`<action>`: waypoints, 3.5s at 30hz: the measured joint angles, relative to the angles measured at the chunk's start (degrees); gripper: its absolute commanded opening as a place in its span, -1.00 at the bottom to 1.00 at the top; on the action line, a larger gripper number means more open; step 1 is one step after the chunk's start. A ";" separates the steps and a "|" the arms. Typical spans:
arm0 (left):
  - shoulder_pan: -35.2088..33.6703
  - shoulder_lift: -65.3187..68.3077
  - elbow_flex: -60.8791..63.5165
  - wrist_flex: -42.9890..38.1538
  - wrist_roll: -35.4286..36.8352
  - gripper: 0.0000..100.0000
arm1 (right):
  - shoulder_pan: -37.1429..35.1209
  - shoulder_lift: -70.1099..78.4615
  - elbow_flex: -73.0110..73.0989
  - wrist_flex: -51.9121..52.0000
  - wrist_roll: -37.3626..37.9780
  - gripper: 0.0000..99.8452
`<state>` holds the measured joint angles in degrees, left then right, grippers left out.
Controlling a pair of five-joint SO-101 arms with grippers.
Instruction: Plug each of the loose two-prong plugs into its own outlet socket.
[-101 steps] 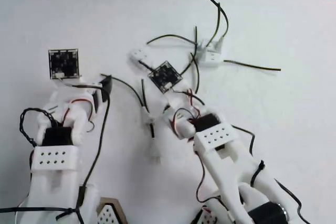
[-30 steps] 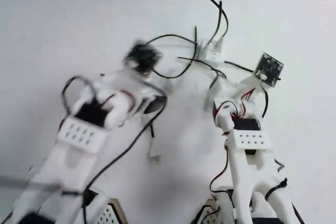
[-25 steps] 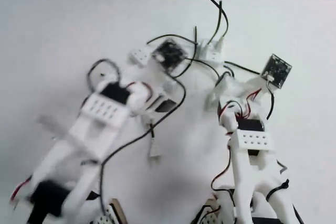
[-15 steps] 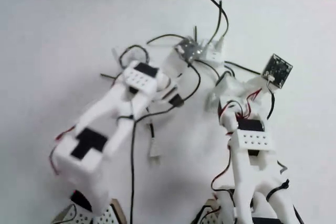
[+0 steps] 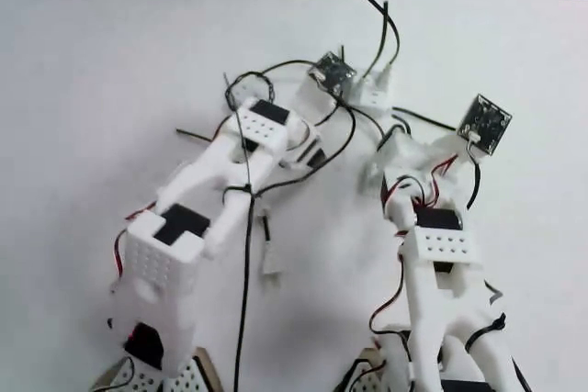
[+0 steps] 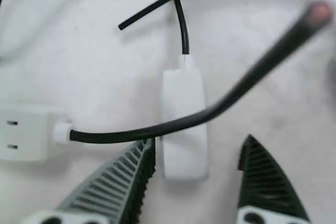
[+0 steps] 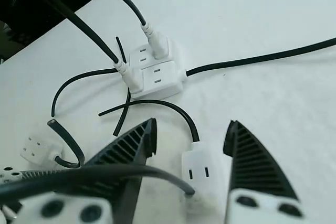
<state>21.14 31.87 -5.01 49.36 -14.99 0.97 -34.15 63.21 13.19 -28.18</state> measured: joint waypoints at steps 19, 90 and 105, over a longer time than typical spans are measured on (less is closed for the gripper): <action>0.18 -18.64 0.00 18.37 0.00 -0.95 | -0.09 0.00 0.00 0.00 0.00 -0.60; -43.96 -119.30 93.01 2.46 -5.98 -0.31 | -21.54 0.00 -15.82 39.65 25.23 -0.60; -44.92 -120.79 94.42 1.76 -4.75 -0.31 | -38.42 17.05 -34.99 52.75 25.76 -0.60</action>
<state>-23.78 -88.92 89.41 51.12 -19.74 -37.45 -17.10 28.22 65.93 -2.42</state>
